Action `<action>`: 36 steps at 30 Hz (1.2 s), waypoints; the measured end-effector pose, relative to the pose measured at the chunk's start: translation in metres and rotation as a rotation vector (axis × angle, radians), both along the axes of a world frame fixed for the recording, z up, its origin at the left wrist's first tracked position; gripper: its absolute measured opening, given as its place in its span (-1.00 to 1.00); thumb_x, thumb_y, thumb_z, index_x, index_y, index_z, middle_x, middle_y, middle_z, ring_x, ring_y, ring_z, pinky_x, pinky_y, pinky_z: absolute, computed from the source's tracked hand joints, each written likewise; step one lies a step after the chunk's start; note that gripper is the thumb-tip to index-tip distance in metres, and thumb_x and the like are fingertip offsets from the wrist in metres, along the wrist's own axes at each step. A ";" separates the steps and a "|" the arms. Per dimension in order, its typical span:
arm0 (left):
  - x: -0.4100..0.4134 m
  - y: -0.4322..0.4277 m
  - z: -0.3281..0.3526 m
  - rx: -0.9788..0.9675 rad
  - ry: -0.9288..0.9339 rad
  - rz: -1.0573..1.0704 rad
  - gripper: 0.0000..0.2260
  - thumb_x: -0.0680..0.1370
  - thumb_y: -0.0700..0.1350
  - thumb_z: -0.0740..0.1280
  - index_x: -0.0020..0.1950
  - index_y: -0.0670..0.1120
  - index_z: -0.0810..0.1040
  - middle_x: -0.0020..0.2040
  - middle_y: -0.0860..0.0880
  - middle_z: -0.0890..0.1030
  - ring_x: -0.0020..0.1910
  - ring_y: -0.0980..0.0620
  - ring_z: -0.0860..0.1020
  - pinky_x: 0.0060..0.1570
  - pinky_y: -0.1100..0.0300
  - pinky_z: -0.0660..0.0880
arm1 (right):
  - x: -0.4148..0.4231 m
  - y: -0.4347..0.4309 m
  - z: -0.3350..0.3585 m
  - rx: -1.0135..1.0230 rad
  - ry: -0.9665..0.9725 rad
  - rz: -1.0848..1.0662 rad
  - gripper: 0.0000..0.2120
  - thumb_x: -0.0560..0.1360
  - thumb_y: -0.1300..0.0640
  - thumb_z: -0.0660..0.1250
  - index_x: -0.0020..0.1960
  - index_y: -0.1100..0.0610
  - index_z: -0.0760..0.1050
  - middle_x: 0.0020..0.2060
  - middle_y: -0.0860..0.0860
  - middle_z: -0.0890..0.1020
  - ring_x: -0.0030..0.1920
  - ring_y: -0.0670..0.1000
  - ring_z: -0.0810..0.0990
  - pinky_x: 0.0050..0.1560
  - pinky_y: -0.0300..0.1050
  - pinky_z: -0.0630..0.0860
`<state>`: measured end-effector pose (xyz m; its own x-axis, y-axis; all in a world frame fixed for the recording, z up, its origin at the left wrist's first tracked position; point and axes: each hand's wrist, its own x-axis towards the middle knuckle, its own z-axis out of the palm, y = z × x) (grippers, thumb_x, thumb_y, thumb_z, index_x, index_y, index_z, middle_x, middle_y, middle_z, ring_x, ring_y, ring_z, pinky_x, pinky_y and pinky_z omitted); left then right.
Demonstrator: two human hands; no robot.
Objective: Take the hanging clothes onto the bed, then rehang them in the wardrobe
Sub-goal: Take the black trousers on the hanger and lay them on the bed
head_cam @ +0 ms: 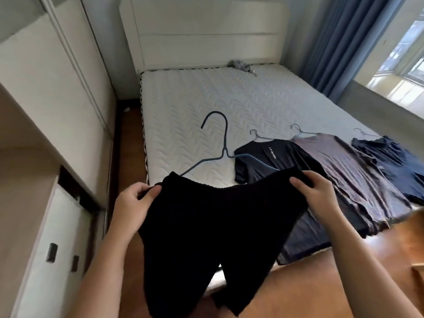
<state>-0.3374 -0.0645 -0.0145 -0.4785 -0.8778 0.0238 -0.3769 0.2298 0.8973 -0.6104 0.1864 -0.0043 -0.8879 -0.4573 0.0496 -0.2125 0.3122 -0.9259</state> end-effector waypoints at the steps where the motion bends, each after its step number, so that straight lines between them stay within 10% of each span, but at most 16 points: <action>1: -0.005 -0.007 -0.003 0.014 -0.006 0.009 -0.82 0.48 -0.05 0.34 -0.32 -0.01 0.50 -0.34 0.00 0.54 -0.32 0.08 0.47 -0.37 0.42 0.32 | -0.006 -0.011 -0.002 0.002 -0.015 0.004 -0.83 0.42 0.22 0.41 -0.24 -0.03 0.53 -0.40 -0.27 0.64 -0.37 -0.31 0.56 -0.31 -0.52 0.45; 12: -0.121 -0.085 -0.010 -0.041 -0.131 0.167 -0.81 0.51 -0.02 0.30 -0.15 -0.14 0.55 -0.27 0.00 0.56 -0.23 0.04 0.51 -0.29 0.23 0.38 | -0.146 -0.140 -0.031 0.019 -0.117 0.168 -0.91 0.45 0.19 0.37 -0.20 0.03 0.53 -0.26 0.02 0.60 -0.22 0.01 0.56 -0.11 -0.12 0.51; 18: -0.197 -0.142 -0.031 -0.049 -0.249 0.223 -0.84 0.51 -0.02 0.30 -0.21 -0.07 0.52 -0.29 0.06 0.53 -0.25 0.16 0.48 -0.32 0.27 0.35 | -0.217 -0.208 -0.085 0.071 -0.253 0.195 -0.87 0.46 0.19 0.36 -0.21 -0.01 0.51 -0.25 -0.03 0.60 -0.24 -0.10 0.60 -0.33 -0.48 0.49; 26: -0.256 -0.219 -0.154 0.112 -0.364 0.158 -0.81 0.53 -0.03 0.27 -0.08 -0.16 0.53 -0.19 -0.01 0.54 -0.16 0.01 0.50 -0.26 0.22 0.37 | -0.272 -0.272 -0.207 0.294 -0.272 0.190 -0.65 0.48 0.08 0.33 0.20 0.23 0.48 0.06 0.14 0.60 0.09 0.13 0.56 0.10 -0.03 0.47; 36: -0.308 -0.293 -0.344 0.235 -0.551 0.113 -0.74 0.56 -0.04 0.22 0.08 -0.20 0.52 -0.04 -0.07 0.52 -0.05 -0.02 0.45 -0.06 0.15 0.32 | -0.305 -0.331 -0.368 0.545 -0.330 0.170 -0.72 0.55 0.19 0.20 0.24 0.22 0.43 0.14 0.15 0.56 0.11 0.11 0.51 0.05 -0.11 0.37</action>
